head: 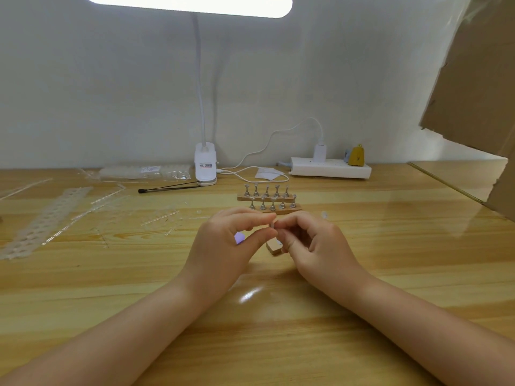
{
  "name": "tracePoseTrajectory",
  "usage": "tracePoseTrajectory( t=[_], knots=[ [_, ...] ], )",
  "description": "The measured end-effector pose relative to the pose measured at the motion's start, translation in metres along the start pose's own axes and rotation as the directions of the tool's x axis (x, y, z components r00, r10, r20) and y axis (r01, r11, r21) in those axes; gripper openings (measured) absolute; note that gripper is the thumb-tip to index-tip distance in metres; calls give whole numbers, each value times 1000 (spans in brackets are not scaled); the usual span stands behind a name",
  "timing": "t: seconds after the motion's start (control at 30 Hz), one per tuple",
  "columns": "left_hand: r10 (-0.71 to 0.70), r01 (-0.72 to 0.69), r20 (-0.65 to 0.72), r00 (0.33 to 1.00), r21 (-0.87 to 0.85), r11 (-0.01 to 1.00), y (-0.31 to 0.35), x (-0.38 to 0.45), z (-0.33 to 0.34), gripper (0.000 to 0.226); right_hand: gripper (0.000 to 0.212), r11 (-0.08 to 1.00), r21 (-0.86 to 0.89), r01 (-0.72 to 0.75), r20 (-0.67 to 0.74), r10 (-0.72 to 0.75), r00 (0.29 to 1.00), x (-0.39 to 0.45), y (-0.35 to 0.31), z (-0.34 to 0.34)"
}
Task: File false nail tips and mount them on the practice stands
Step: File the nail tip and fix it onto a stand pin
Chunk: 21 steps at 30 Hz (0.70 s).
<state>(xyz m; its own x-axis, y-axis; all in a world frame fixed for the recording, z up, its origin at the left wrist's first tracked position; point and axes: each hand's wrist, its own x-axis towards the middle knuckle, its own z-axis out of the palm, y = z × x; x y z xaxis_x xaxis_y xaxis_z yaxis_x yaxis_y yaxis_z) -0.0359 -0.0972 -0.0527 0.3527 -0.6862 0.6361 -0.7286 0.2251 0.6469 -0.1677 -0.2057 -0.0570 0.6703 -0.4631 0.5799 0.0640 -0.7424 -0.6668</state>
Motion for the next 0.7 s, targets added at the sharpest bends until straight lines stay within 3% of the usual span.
tracePoseTrajectory(
  t=[0.1, 0.2, 0.37, 0.53, 0.7],
  knots=[
    [-38, 39, -39, 998, 4, 999, 1, -2, -1, 33, 9, 1000, 4, 1, -37, -1, 999, 1, -1, 0],
    [-34, 35, -62, 998, 22, 999, 1, -1, -2, 10, 8, 999, -34, 26, -50, -28, 998, 2, -1, -1],
    [6, 0, -70, 998, 89, 996, 6, -2, -3, 11, 7, 969, -195, 148, -33, -158, 987, -1, -4, -1],
    [-42, 45, -43, 998, 64, 997, 4, -4, 1, 20, 5, 971, -185, 150, -37, -160, 986, -4, -2, 0],
    [-44, 46, -33, 998, 54, 998, 5, -5, 2, 11, 6, 964, -197, 181, -27, -190, 981, -5, -2, -2]
  ],
)
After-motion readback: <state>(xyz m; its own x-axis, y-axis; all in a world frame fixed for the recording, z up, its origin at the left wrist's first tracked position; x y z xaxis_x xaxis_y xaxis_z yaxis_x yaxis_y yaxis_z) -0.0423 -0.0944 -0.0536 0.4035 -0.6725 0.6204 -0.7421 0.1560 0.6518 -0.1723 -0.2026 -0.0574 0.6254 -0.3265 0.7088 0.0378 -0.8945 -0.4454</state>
